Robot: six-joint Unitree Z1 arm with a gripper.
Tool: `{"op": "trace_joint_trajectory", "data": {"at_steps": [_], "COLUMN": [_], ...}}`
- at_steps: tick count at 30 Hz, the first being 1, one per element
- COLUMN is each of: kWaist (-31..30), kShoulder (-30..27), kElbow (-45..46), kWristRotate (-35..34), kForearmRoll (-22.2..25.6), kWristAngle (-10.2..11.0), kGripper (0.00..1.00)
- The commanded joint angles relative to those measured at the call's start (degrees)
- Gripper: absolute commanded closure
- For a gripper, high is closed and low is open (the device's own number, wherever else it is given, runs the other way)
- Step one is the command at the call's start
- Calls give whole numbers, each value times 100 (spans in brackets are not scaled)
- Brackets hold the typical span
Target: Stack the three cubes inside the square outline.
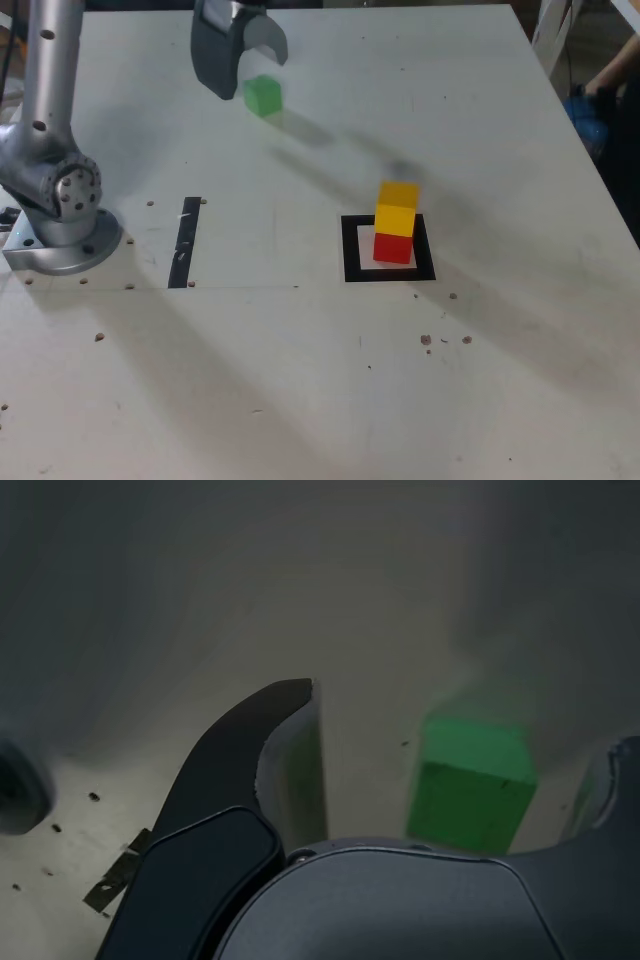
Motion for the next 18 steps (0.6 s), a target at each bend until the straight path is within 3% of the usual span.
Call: {"op": "trace_joint_trajectory", "data": {"at_steps": [1,8,14,18], "kWaist": [-4,-55,-131,-164], "kShoulder": [91,280,300,303], "kElbow": [-46,-130,-96,-55], "kWristRotate": [10,10,7,4], "kForearmRoll": [-28,-21,-131,-274], "kWristAngle": [-3,-32,-145,-174], "kGripper": [10,17,34,40]}}
